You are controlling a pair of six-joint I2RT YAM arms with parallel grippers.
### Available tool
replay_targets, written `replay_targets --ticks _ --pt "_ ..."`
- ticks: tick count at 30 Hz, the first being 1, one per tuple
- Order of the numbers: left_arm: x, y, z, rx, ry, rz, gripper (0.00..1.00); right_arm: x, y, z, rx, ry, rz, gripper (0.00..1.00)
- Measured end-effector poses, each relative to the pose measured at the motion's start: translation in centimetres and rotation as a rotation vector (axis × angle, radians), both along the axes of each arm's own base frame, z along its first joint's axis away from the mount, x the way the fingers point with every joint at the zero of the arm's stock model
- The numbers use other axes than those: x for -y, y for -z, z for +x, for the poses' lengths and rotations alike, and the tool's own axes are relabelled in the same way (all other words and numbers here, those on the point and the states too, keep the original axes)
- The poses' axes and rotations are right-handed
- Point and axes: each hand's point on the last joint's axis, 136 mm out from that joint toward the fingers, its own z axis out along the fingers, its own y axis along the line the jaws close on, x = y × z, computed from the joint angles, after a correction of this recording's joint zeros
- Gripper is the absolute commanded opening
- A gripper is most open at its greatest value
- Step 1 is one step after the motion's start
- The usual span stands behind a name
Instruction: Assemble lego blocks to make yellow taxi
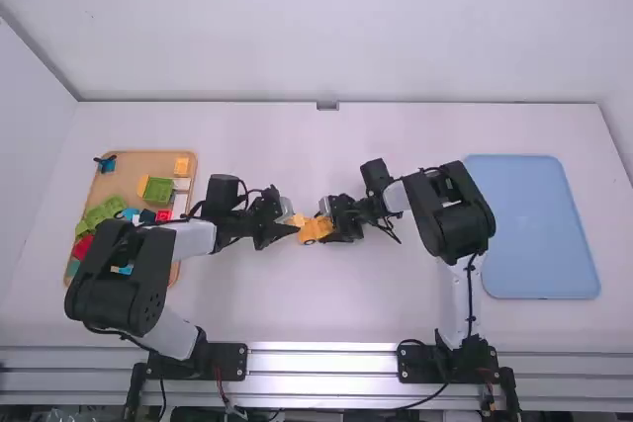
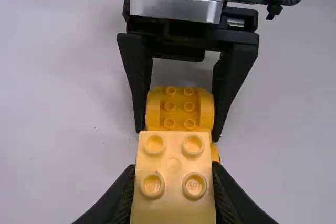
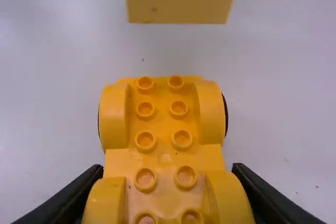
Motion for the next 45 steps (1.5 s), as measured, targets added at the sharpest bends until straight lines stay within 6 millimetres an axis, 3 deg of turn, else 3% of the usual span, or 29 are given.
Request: replay_targets --ticks 9,18,22,23,24,33,39,45 --pt "0.1 -0.5 1.0 0.037 -0.003 0.0 0.02 0.1 -0.3 2.9 -0.046 0.143 -0.01 0.55" --pt "0.6 -0.9 4.3 0.058 0.001 -0.006 0.02 0.8 -0.5 4.2 -0.128 0.248 0.0 0.53" --pt "0.9 -0.7 3.8 0.034 0.038 -0.021 0.02 0.6 -0.2 3.0 -0.099 0.236 0.038 0.58" --pt "1.2 -0.7 3.1 0.025 0.067 -0.033 0.02 0.5 -0.2 2.3 -0.088 0.229 0.052 0.91" --pt "1.2 -0.7 2.9 0.022 0.075 -0.037 0.02 0.5 -0.2 2.1 -0.082 0.23 0.056 0.64" --pt "1.9 -0.4 1.9 0.041 0.136 -0.023 0.02 0.9 0.1 0.5 -0.08 0.24 0.064 0.9" --pt "2.2 0.3 0.9 0.05 0.183 0.007 0.02 0.9 0.1 0.5 -0.079 0.238 0.062 0.91" --pt "2.1 0.5 1.2 0.092 0.189 0.036 0.02 1.0 0.1 0.5 -0.047 0.224 0.061 0.9"
